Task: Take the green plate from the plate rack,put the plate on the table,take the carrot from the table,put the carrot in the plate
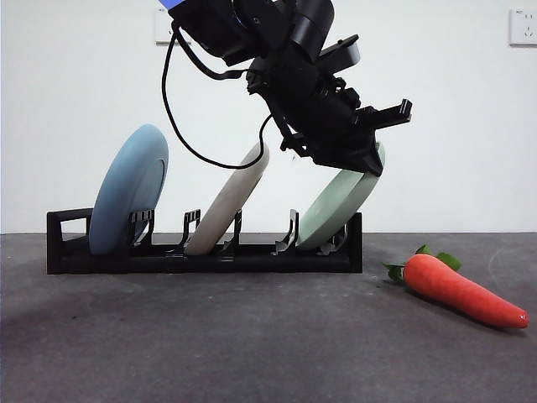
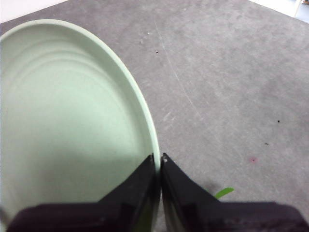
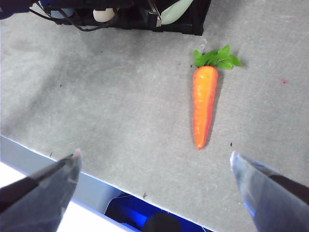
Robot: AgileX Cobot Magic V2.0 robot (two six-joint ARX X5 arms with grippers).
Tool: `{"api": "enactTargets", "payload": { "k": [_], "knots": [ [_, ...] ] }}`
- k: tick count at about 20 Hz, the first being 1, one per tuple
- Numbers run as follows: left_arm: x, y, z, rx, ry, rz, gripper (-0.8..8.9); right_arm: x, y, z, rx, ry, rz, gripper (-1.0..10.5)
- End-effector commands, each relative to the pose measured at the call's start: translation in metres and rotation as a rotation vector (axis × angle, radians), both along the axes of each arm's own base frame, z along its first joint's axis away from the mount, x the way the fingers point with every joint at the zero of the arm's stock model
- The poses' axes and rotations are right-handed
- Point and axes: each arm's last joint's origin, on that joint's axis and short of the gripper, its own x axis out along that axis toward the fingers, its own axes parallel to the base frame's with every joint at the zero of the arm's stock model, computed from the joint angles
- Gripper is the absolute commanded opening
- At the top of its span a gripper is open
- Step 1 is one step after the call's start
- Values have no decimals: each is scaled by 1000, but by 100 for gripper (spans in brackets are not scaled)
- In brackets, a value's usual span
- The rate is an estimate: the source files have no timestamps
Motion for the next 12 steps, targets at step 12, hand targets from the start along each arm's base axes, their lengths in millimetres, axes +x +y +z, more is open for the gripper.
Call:
{"api": "enactTargets", "payload": {
  "k": [12],
  "knots": [
    [-11,8,48,-67,-74,-20,-8,0,0,1,4,-7,0,626]
  ]
}}
